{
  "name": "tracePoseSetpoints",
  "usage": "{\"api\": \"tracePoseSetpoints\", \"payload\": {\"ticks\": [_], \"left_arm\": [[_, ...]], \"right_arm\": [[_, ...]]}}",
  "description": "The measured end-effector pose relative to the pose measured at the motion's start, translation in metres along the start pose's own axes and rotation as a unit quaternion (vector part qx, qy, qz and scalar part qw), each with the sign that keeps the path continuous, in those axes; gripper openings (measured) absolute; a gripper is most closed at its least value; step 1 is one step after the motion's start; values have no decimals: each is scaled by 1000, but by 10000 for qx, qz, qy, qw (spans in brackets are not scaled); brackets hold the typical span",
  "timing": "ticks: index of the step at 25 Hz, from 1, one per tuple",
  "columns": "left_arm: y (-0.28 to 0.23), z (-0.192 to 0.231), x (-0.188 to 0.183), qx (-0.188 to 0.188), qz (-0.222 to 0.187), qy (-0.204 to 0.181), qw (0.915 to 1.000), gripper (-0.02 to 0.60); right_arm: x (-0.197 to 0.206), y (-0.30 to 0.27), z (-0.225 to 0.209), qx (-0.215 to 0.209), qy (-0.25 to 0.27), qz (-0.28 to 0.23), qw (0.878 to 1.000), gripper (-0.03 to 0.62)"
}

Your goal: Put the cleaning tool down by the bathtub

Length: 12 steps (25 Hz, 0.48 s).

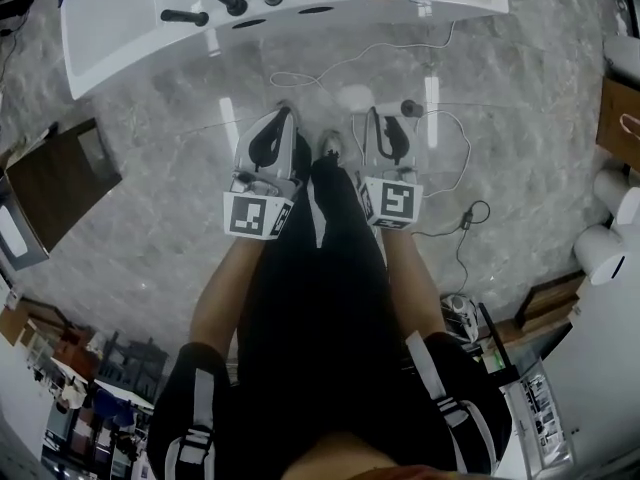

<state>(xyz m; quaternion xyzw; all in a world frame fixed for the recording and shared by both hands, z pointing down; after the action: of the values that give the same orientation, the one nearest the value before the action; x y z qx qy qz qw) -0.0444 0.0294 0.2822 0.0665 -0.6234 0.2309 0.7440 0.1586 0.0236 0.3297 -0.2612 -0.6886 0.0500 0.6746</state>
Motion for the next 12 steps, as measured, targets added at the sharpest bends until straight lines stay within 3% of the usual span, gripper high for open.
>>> {"api": "tracePoseSetpoints", "payload": {"ticks": [12], "left_arm": [[-41, 61, 73, -73, 316, 172, 9993, 8]], "right_arm": [[71, -83, -2, 30, 89, 270, 9996, 80]]}}
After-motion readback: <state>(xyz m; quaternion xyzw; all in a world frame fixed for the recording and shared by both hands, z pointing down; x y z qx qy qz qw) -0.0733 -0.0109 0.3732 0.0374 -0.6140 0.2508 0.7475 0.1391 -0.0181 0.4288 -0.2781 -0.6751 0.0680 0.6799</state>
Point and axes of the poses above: the fingertips, and each gripper's own axes: y backward along the fingers, z to its left, x out of its underside, the point moved 7 cm from there along y, backward along the fingers, and after that the axes turned 1 degree about x, right-handed, at the moved point
